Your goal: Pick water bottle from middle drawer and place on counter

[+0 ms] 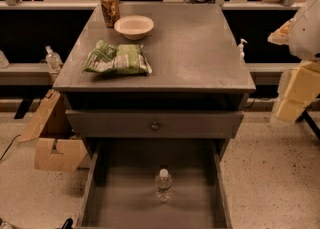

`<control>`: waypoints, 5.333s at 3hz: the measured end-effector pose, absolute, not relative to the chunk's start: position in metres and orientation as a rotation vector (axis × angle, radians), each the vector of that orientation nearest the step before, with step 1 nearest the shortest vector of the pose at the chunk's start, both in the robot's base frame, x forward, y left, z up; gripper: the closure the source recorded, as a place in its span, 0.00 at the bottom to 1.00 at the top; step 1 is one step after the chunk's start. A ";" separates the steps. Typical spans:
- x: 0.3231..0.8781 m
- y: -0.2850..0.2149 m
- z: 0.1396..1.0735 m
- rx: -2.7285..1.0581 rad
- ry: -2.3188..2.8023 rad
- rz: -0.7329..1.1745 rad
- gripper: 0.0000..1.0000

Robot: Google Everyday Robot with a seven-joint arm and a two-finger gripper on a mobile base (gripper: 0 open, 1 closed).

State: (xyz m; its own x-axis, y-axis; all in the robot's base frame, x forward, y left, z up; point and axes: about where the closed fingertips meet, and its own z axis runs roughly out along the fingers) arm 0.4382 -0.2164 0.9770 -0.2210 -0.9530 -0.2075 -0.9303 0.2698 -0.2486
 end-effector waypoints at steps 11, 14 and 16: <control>0.446 -0.106 0.617 -1.369 1.512 0.727 0.00; 0.472 -0.039 0.492 -1.410 1.506 0.846 0.00; 0.485 -0.018 0.455 -1.355 1.508 0.963 0.19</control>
Offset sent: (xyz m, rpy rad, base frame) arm 0.0072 -0.0031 -0.0277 0.1464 0.0058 -0.0262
